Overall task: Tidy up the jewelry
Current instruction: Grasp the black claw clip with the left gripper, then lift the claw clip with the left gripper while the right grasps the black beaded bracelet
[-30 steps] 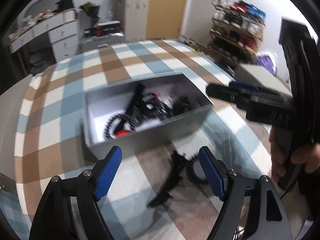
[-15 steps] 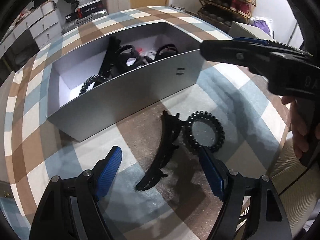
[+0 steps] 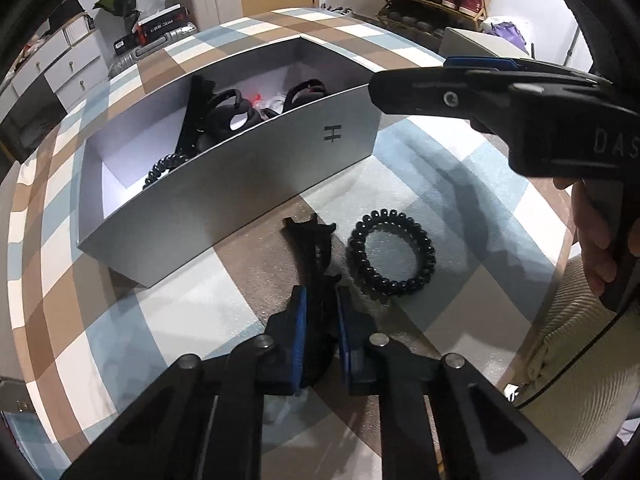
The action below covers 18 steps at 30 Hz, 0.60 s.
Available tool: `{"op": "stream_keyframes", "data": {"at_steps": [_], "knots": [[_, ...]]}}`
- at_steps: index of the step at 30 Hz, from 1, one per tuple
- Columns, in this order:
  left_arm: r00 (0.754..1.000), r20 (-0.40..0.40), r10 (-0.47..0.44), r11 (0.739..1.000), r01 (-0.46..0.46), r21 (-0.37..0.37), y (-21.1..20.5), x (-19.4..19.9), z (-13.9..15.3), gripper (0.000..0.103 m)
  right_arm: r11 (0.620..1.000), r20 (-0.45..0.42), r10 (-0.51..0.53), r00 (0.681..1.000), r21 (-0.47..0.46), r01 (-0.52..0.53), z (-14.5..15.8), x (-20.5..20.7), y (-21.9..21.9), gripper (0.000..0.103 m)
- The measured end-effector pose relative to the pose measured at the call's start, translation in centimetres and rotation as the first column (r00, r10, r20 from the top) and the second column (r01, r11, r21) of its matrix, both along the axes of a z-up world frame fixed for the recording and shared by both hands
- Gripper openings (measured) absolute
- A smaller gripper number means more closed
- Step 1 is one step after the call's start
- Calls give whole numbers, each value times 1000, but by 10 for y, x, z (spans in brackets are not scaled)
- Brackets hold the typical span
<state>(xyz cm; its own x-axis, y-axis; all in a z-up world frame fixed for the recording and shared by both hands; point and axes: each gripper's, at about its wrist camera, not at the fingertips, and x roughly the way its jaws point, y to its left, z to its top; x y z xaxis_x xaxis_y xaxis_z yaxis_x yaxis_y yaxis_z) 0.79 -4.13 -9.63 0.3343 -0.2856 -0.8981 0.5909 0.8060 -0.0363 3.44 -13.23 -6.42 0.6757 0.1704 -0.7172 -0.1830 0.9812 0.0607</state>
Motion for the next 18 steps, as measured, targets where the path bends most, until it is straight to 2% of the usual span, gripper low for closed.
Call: {"op": "stream_keyframes", "data": {"at_steps": [3,7,12,18], "knots": [[1000,2,4,1000,-4,-6,1,0,1,9,1000,-25,-1,1000,26,2,-2,1,-4,97],[999,36,26,999,-25,-23,7,2,12,9,1000,-36,16,999,16,-15,-5,1,-1,97],[994,91,52,996,-45,-78,18,-2,32,9,999,-53,48,997,26,-47,-8,0,3,97],[983,151,102,986,-81,-144,33,-3,52,9,993,-132,117,984,4,-118,-23,-2,16,96]]}}
